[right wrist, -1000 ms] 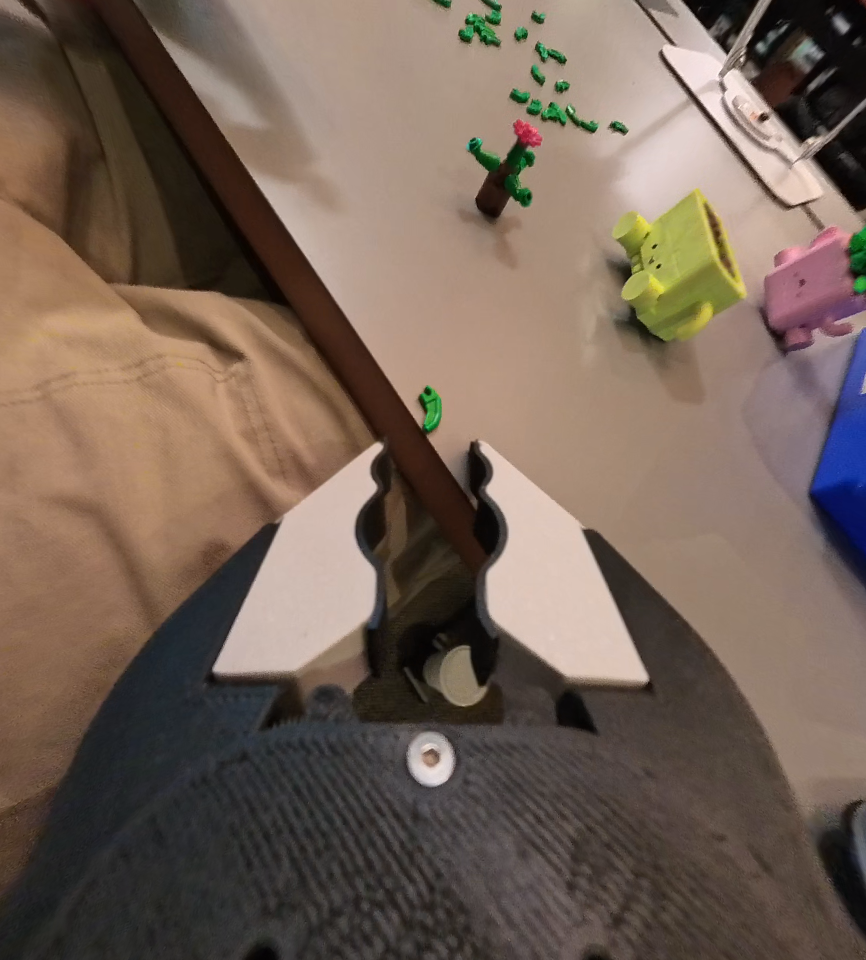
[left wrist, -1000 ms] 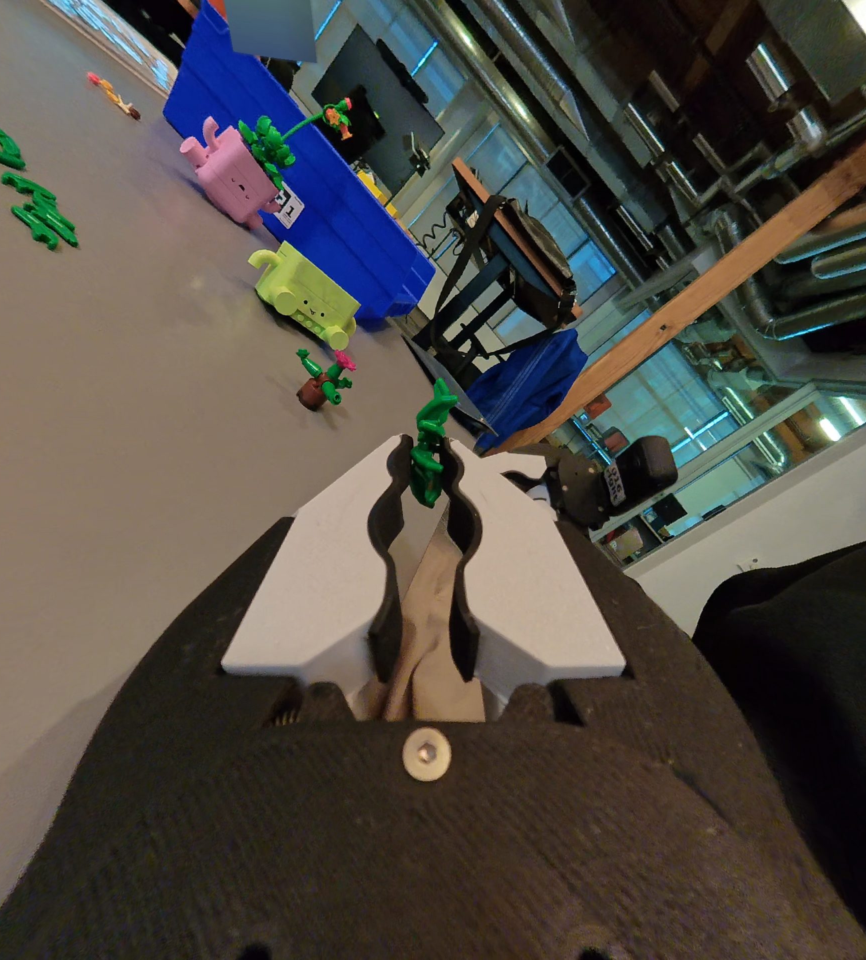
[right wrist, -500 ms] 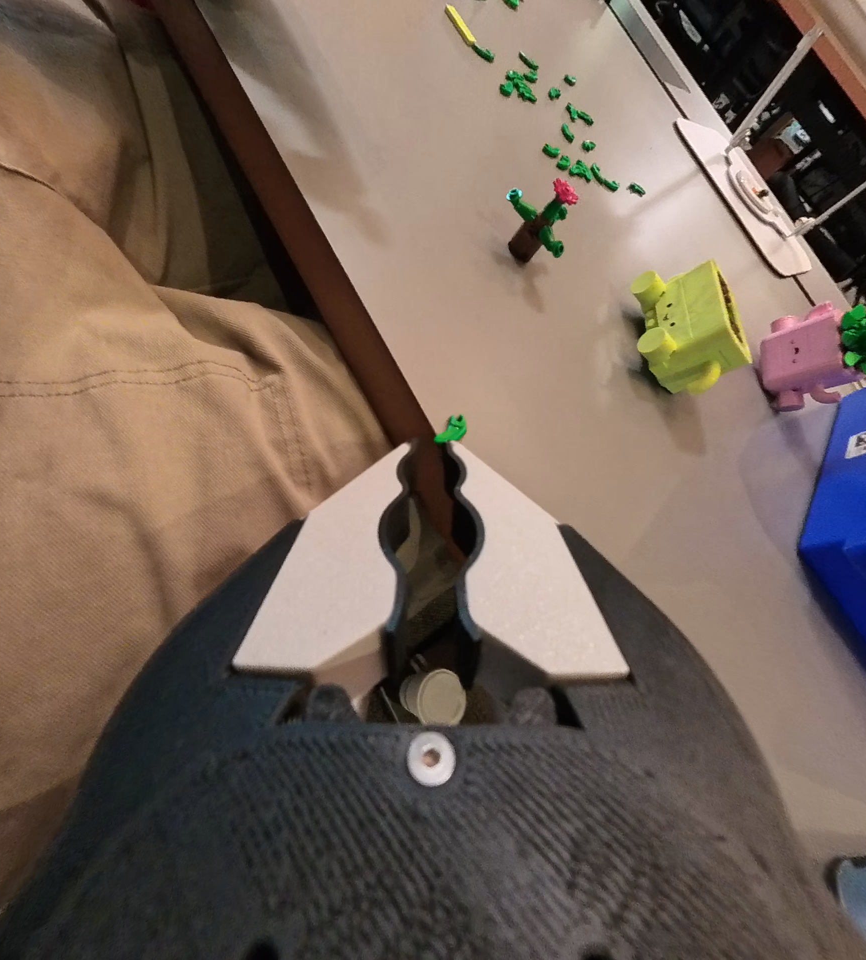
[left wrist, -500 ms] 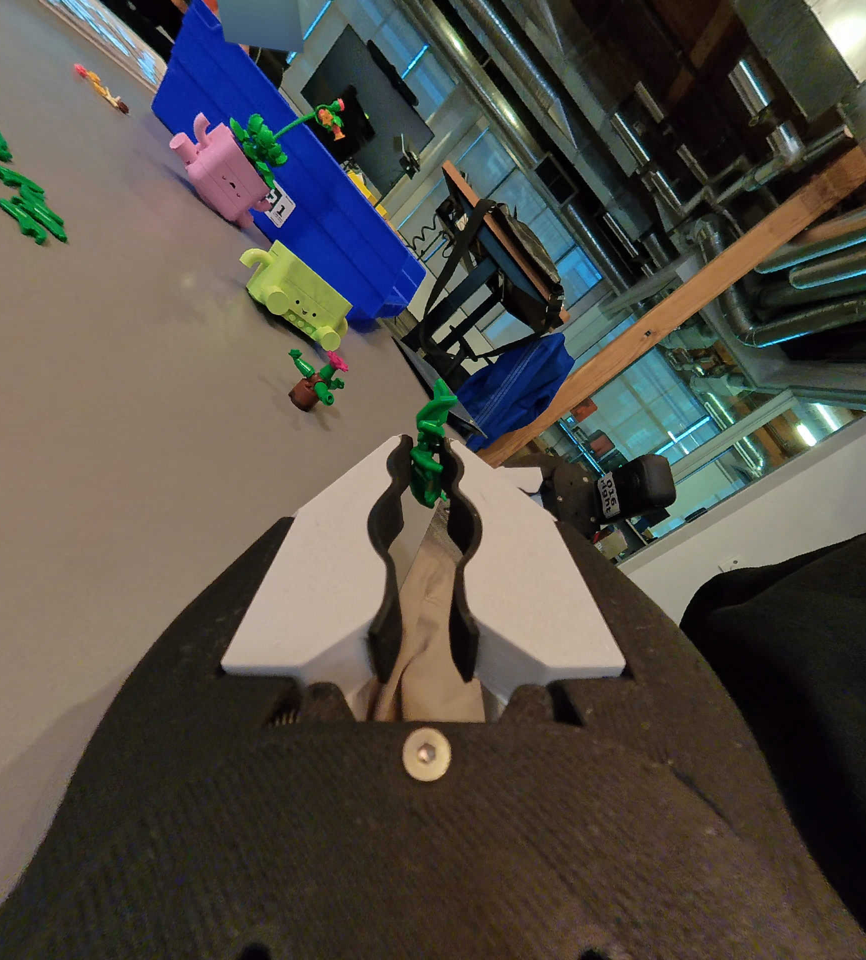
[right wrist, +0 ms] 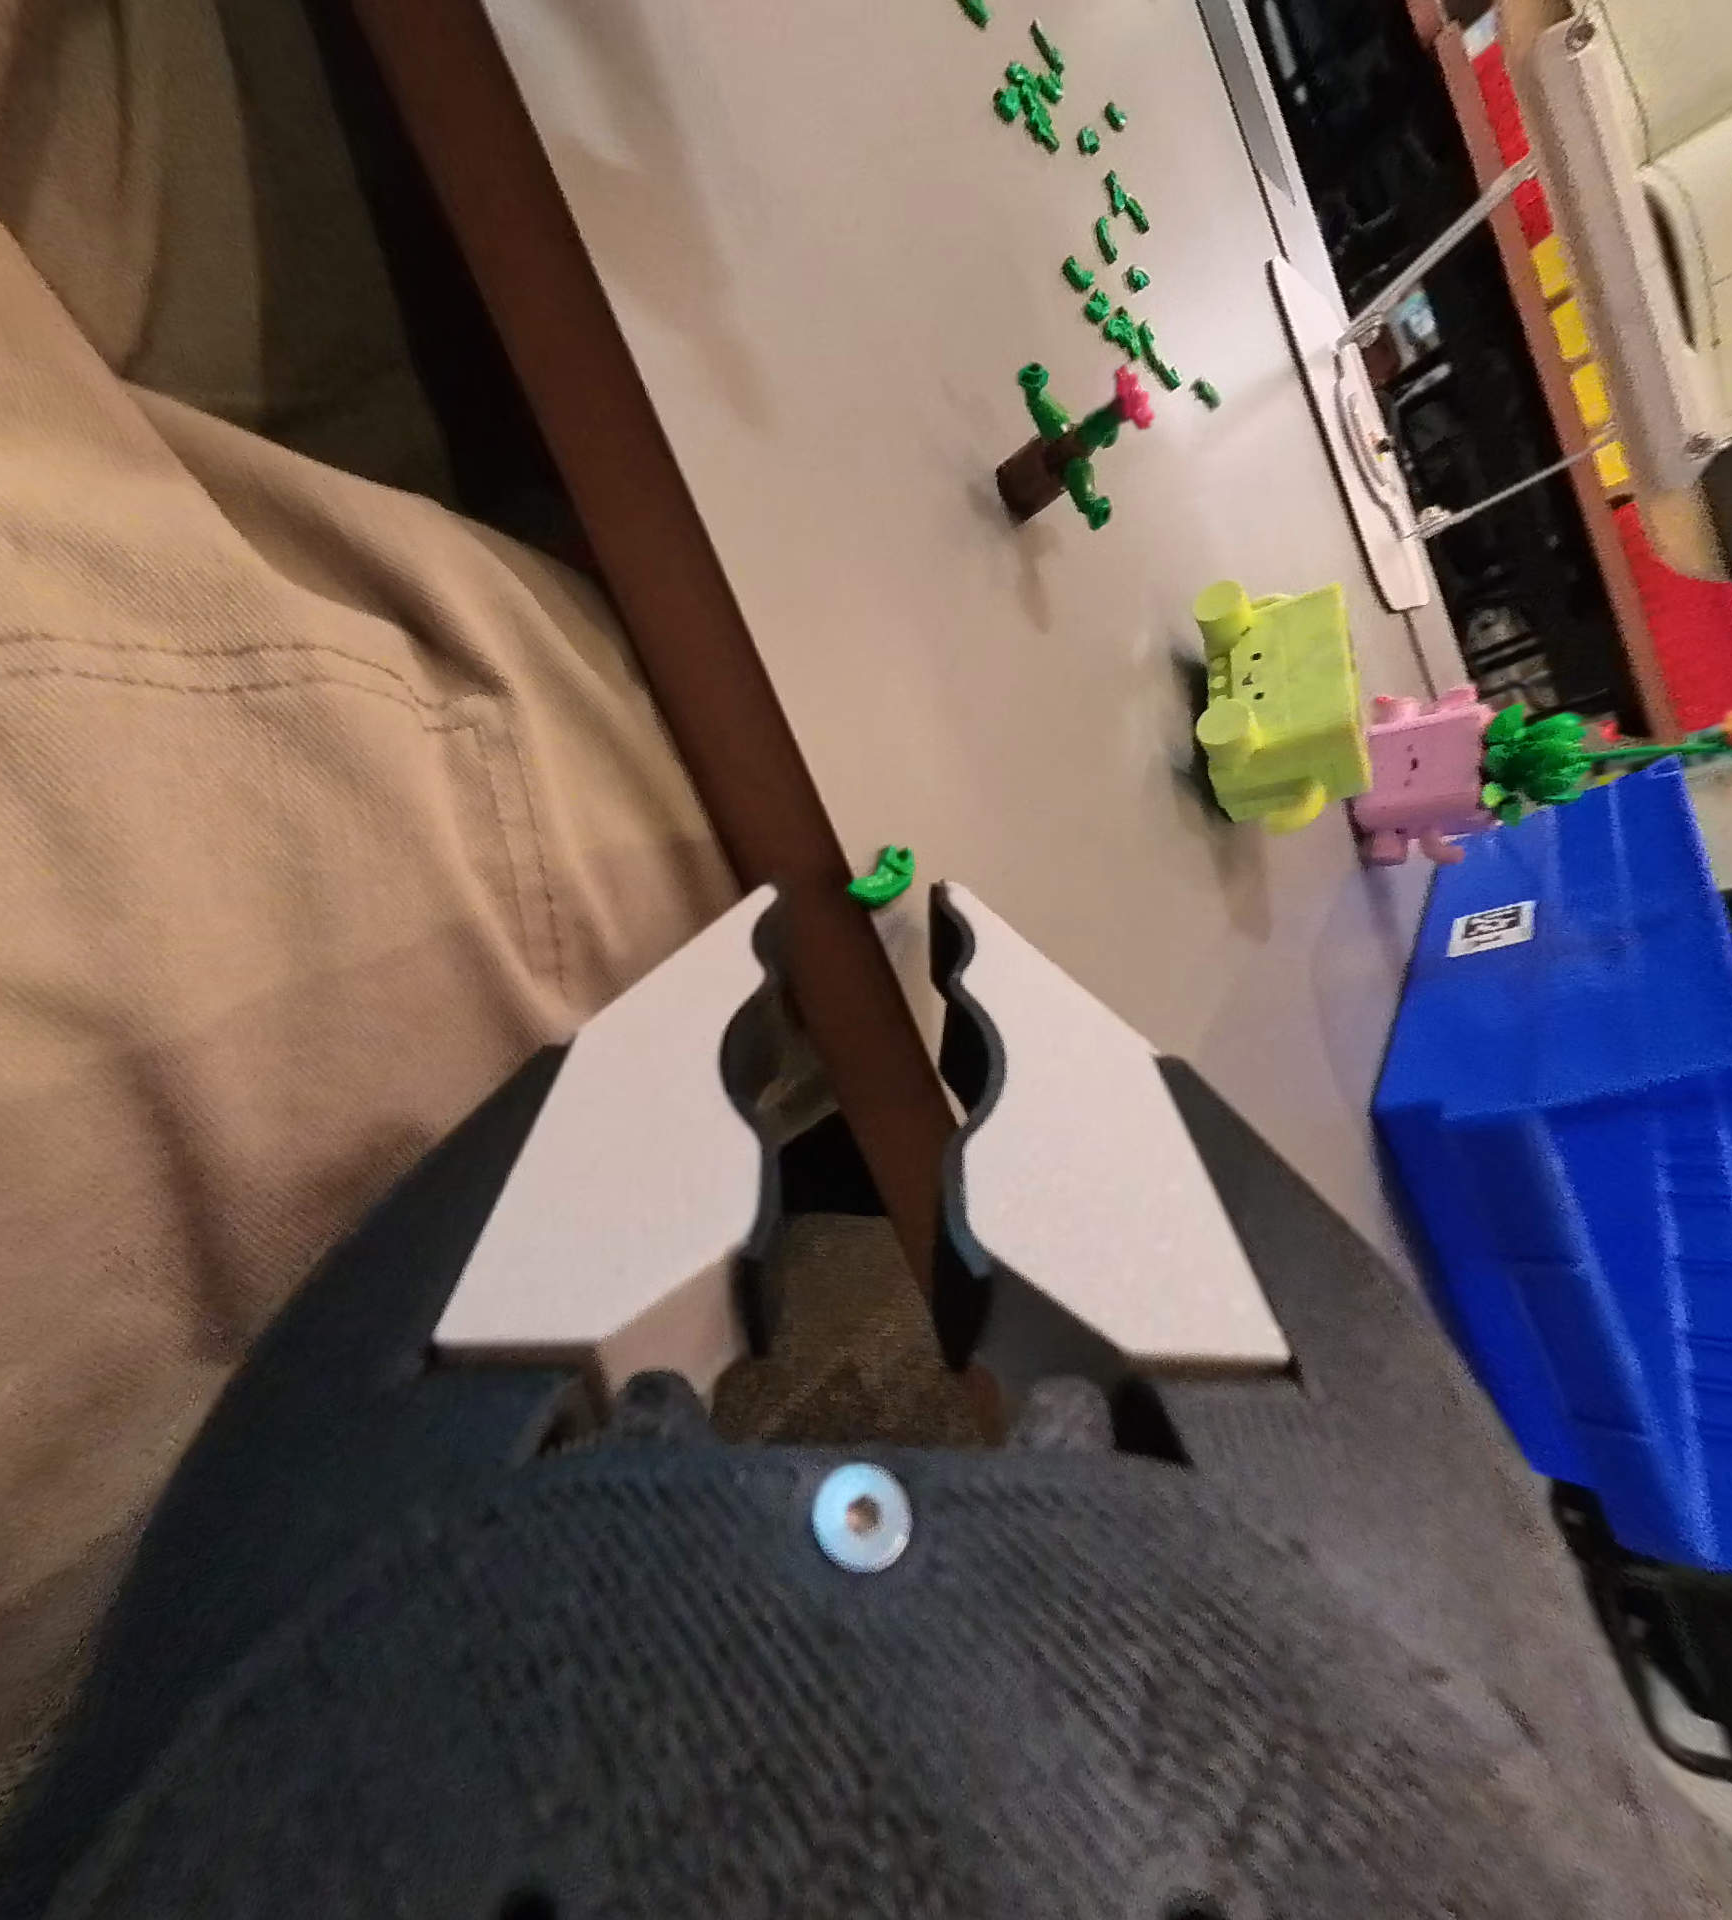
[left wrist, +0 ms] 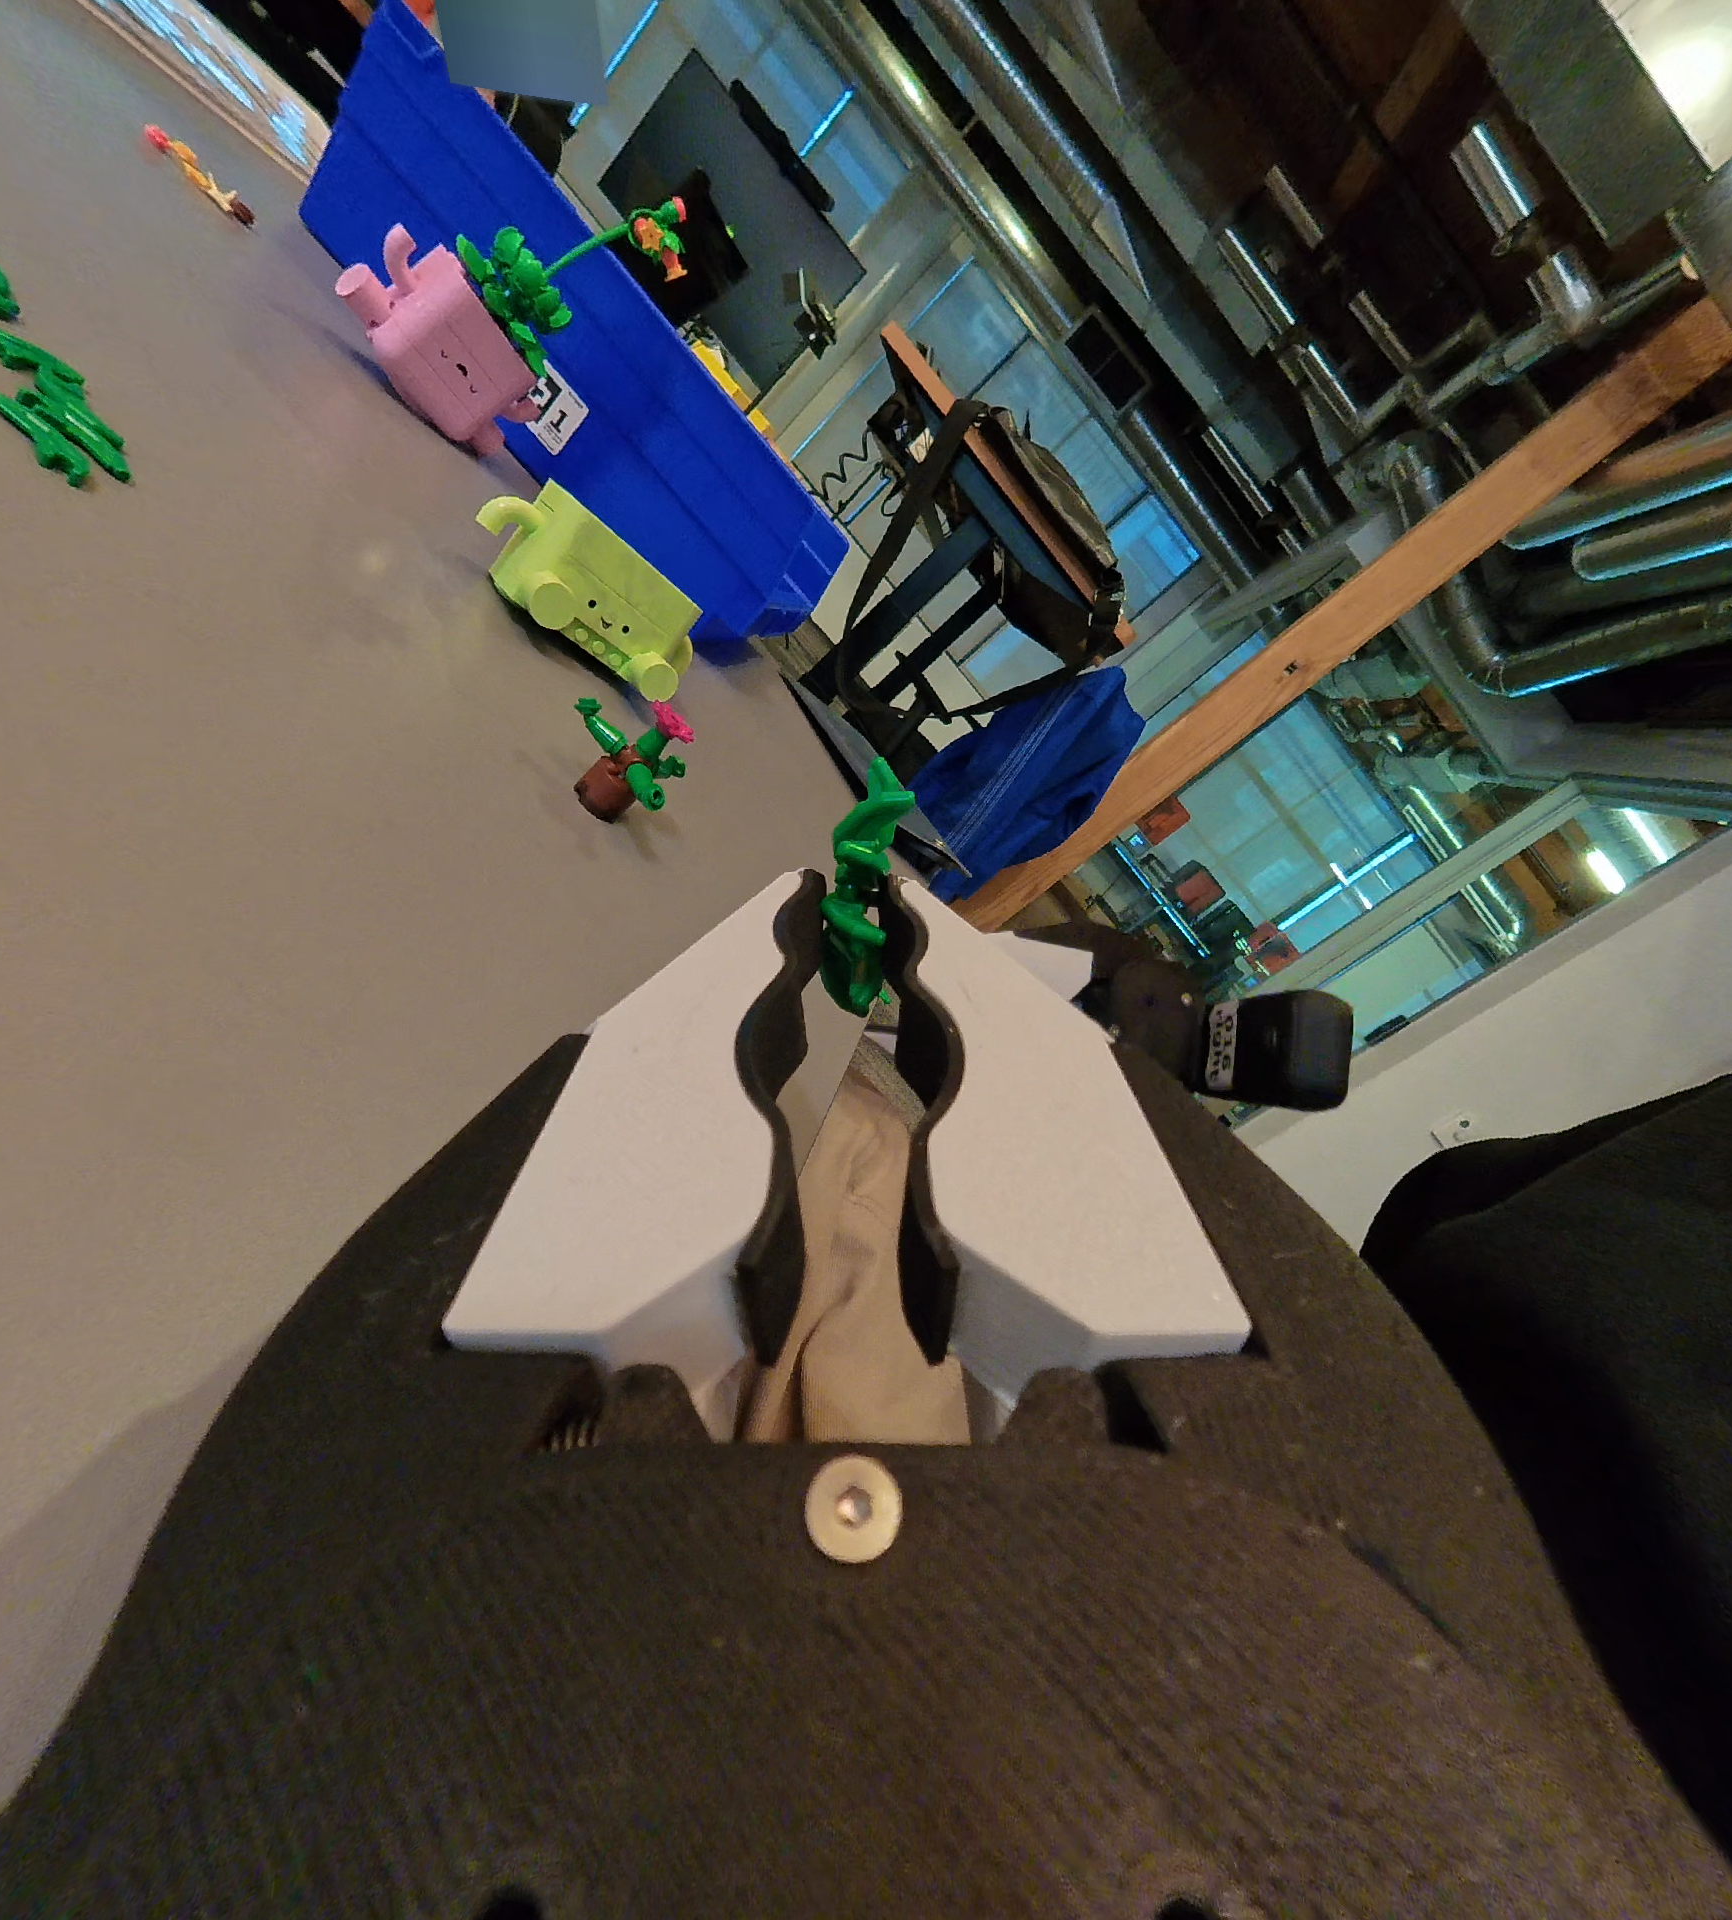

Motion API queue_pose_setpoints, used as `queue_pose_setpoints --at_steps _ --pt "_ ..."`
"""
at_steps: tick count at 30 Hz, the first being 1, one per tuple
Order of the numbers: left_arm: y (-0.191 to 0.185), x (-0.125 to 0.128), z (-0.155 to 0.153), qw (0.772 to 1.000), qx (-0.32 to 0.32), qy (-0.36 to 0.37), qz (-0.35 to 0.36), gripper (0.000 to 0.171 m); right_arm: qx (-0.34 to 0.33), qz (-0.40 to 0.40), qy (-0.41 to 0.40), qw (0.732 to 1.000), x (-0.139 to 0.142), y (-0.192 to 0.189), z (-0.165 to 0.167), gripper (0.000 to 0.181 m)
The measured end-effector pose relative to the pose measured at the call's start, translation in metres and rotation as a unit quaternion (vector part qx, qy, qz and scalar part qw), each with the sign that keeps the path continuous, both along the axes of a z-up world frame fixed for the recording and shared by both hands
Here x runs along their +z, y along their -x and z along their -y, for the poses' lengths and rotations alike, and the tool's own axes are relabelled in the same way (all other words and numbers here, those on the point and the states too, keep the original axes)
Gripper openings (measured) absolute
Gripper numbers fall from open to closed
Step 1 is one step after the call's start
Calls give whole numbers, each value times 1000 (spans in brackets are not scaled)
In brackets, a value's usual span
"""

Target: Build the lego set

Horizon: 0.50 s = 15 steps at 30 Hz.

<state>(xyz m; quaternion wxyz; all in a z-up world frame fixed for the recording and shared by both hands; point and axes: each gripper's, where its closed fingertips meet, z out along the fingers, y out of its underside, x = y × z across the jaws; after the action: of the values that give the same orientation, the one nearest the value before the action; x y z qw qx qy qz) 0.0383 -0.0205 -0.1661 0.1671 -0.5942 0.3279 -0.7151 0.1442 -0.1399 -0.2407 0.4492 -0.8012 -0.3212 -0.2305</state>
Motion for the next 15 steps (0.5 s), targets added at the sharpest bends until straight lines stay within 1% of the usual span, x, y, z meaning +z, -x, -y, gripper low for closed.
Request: queue_pose_setpoints --at_steps 2,4,15 --pt "0 0 0 1000 0 0 0 8 0 25 -1 1000 -1 -1 0 18" --pt "0 0 0 1000 0 0 0 8 2 38 -1 999 -1 0 0 15" --pt "0 0 0 1000 -1 1 1 9 11 86 -12 996 2 1 0 14"
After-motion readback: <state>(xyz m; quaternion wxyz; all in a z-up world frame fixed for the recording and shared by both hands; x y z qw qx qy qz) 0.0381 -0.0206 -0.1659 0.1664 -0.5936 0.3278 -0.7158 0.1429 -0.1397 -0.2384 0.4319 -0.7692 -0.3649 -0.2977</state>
